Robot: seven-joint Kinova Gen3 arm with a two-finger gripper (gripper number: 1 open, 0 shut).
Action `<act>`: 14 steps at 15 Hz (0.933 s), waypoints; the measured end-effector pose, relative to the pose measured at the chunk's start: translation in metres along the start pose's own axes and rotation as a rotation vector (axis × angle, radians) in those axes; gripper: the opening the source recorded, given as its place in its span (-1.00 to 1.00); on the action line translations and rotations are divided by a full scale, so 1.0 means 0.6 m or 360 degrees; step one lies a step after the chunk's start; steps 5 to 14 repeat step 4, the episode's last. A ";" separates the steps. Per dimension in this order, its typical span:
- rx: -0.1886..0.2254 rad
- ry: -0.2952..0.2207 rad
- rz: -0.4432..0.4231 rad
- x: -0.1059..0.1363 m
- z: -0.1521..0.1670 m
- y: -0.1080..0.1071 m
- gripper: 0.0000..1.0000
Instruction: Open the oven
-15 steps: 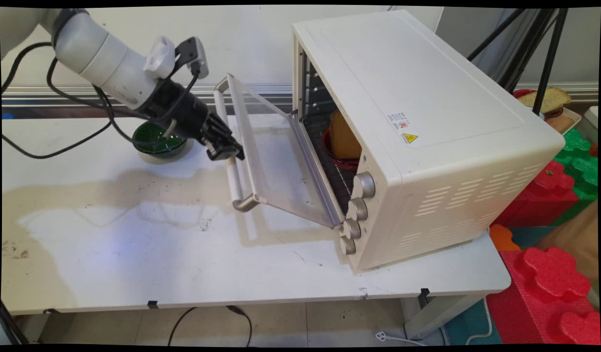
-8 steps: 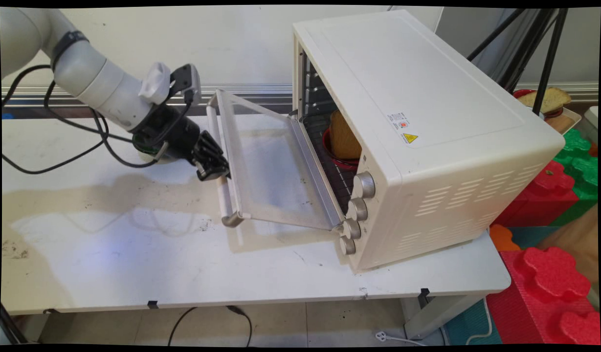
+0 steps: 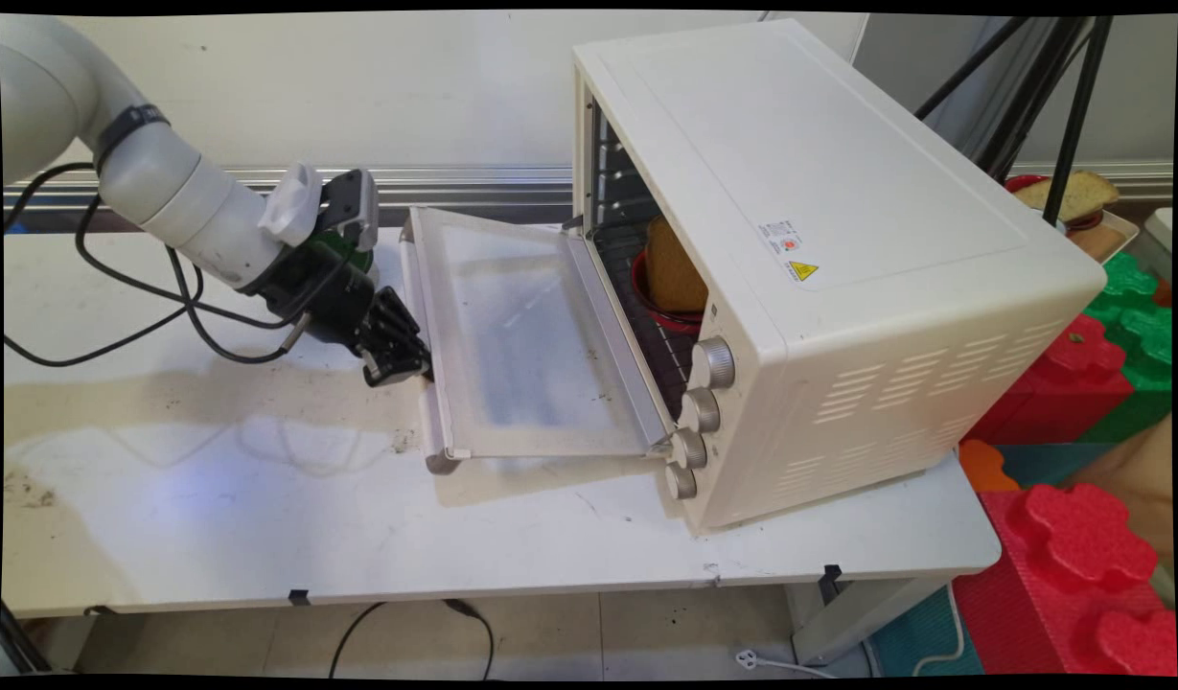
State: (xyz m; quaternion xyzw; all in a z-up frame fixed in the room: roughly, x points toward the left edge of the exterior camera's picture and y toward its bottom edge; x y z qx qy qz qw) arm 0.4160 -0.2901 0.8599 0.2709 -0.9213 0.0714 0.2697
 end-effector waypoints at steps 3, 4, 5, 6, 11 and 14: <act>0.0007 0.0011 0.0024 -0.011 0.004 -0.001 -1.00; 0.0007 0.0018 0.0034 -0.013 0.004 -0.003 -1.00; 0.0007 0.0018 0.0034 -0.013 0.004 -0.003 -1.00; 0.0007 0.0018 0.0034 -0.013 0.004 -0.003 -1.00; 0.0007 0.0018 0.0034 -0.013 0.004 -0.003 -1.00; 0.0007 0.0018 0.0034 -0.013 0.004 -0.003 -1.00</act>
